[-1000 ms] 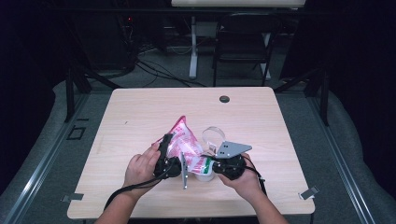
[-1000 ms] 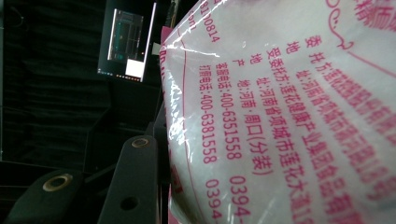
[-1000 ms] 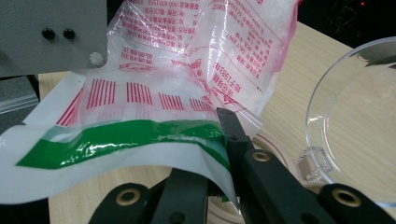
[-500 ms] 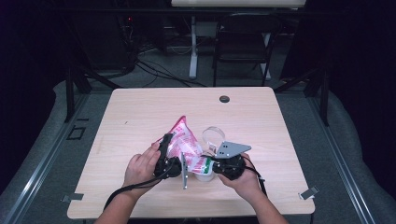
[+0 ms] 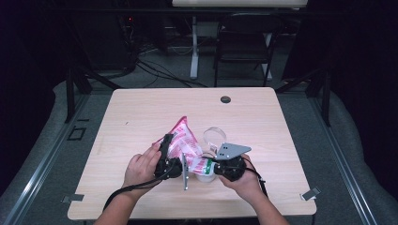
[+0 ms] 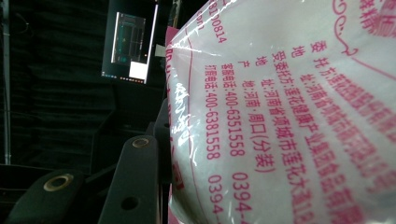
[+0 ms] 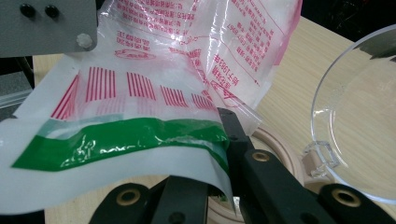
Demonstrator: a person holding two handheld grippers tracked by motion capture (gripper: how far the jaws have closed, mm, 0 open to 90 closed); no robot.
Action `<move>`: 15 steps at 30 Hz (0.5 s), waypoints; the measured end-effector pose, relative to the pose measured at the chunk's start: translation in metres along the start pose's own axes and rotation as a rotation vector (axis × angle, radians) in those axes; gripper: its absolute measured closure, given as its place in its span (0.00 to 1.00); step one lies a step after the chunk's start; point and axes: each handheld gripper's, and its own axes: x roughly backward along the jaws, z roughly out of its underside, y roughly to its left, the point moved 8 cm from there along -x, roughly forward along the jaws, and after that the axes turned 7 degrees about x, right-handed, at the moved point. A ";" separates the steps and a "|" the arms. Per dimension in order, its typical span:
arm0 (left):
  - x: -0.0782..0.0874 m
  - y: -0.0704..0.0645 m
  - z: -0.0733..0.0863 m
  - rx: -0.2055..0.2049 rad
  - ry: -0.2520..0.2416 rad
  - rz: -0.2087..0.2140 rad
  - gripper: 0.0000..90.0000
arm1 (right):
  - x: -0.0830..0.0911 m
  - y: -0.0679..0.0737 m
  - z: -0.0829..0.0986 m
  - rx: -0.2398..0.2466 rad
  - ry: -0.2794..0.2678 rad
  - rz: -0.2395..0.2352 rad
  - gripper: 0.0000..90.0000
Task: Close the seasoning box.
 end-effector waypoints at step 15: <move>0.002 0.005 -0.003 -0.005 -0.009 -0.015 0.69 | 0.000 0.000 0.000 0.002 -0.002 0.005 1.00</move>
